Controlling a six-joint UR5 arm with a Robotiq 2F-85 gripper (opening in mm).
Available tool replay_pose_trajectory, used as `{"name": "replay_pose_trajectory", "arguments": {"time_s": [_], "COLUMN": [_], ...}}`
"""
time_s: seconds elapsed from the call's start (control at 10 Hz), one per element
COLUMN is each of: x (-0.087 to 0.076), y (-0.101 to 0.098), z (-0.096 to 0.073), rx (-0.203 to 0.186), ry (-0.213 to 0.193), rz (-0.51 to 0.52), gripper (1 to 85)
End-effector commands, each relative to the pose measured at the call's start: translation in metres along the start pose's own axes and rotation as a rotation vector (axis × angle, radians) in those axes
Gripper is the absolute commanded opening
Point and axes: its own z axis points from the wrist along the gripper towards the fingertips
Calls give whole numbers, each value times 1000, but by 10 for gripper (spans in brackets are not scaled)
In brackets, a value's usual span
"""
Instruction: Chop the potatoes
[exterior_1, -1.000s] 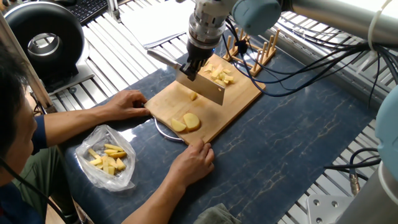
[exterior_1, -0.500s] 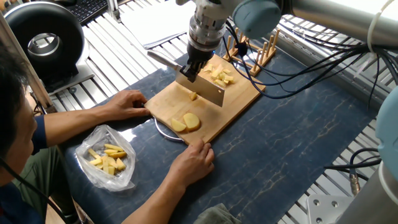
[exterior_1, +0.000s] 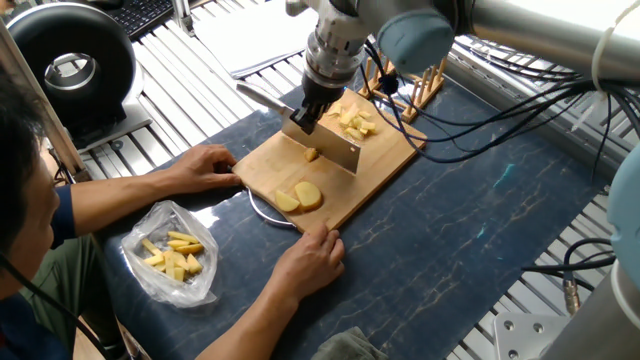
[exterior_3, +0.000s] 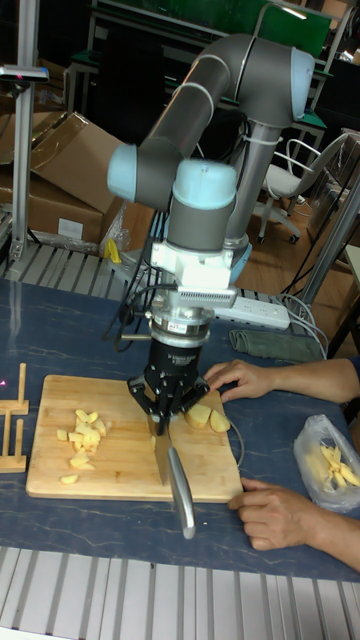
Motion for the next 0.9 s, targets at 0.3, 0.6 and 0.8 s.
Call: {"name": "replay_pose_trajectory", "arguments": {"time_s": [0.3,0.6,0.8], "x": [-8,-10,-10], "y": [16,12,10], "z": [-31,-17,-12], "rx": [-37,-22,-14], "ry": [24,12,6], "rz": [15,11,9], "gripper": [10,10,10]}}
